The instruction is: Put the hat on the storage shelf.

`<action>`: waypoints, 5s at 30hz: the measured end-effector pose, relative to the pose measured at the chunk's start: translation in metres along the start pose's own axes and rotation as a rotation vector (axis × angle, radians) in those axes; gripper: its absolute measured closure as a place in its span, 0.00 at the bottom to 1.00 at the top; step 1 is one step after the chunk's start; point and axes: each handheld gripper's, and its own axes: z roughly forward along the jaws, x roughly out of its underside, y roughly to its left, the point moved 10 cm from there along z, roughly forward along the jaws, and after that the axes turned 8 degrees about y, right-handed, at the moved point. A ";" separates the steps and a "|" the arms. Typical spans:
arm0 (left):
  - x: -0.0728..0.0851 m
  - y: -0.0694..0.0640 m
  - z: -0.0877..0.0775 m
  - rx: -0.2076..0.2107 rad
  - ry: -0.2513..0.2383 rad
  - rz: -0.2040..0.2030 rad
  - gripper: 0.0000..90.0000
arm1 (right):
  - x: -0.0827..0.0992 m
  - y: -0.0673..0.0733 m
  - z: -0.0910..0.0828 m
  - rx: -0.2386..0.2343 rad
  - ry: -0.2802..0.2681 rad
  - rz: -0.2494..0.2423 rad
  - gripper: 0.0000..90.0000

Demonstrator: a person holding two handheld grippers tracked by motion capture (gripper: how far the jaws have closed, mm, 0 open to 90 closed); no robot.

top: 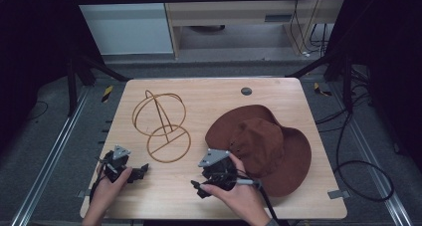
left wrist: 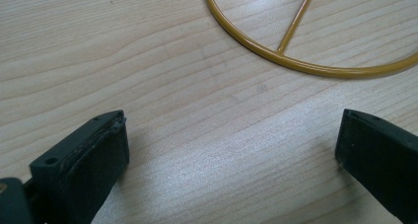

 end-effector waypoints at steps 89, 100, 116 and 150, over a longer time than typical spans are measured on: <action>0.000 0.000 0.000 0.002 -0.003 0.002 0.00 | 0.042 -0.193 -0.021 0.070 0.431 0.184 0.33; 0.000 0.000 0.000 0.001 -0.001 0.003 0.00 | 0.051 -0.195 -0.018 0.024 0.445 0.175 0.72; 0.000 0.000 0.000 0.002 0.000 0.004 0.00 | 0.045 -0.198 -0.039 -0.055 0.336 0.184 0.99; 0.000 0.000 0.000 0.002 -0.003 0.002 0.00 | -0.003 -0.175 -0.110 0.000 0.020 0.143 0.99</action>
